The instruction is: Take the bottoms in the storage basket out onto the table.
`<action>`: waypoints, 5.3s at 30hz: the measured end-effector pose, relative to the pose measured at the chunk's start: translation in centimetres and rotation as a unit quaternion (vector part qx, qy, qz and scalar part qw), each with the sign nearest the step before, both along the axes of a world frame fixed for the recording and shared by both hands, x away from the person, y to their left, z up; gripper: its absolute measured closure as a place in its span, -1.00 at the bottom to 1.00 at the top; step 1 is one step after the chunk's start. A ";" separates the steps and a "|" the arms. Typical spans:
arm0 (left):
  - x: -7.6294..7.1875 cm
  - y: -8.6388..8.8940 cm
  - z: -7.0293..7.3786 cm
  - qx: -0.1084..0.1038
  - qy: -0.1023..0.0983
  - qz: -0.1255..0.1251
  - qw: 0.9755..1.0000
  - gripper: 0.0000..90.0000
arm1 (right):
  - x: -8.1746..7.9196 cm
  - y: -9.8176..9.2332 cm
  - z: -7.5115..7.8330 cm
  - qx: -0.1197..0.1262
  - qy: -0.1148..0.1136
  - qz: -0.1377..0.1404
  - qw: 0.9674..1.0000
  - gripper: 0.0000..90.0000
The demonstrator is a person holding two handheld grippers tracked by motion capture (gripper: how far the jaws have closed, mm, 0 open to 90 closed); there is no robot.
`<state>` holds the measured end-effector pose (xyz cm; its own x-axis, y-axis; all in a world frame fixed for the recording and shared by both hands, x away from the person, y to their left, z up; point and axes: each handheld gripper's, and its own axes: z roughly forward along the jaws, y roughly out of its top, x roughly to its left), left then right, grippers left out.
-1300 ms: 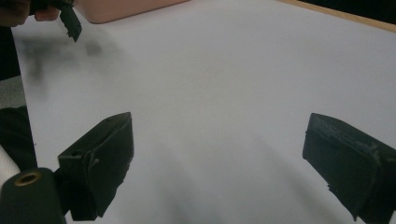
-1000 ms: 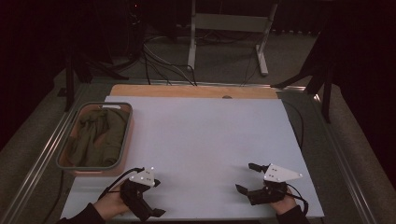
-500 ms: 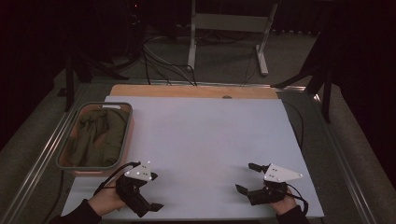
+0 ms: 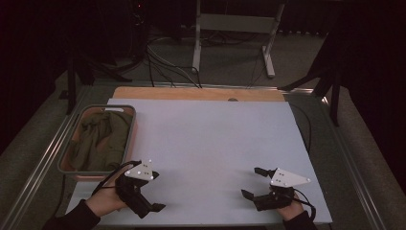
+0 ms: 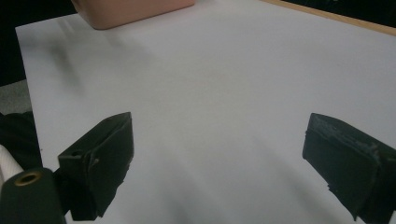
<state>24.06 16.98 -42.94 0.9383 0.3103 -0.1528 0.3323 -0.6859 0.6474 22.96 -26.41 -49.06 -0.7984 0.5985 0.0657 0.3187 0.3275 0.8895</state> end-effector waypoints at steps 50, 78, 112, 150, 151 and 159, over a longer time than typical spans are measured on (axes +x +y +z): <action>2.9 4.3 4.2 -0.008 -0.052 0.091 0.994 -0.99 | -0.1 0.3 0.2 0.005 0.000 0.004 1.000 -0.79; 7.2 7.4 4.4 0.011 -0.049 0.209 0.977 -0.99 | -0.1 0.3 0.2 0.005 0.000 0.005 1.000 -0.79; 12.3 12.3 4.2 0.028 -0.040 0.336 0.940 -0.99 | -0.1 0.4 0.1 0.004 0.000 0.006 1.000 -0.79; 18.1 14.4 0.8 0.026 -0.013 0.446 0.895 -0.99 | -0.1 0.4 0.0 0.000 0.004 0.009 1.000 -0.79; 18.2 14.3 0.6 0.034 -0.014 0.449 0.893 -0.99 | -0.1 0.4 0.0 0.000 0.004 0.009 1.000 -0.79; 19.0 14.0 -0.4 0.048 -0.014 0.459 0.887 -0.98 | -0.1 0.3 -0.1 0.002 0.006 0.009 1.000 -0.79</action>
<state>43.02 31.02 -43.31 0.2862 0.9561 -0.0639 0.7639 -0.1874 0.6176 22.85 -26.06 -49.15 -0.8078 0.5845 0.0767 0.3232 0.3303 0.8868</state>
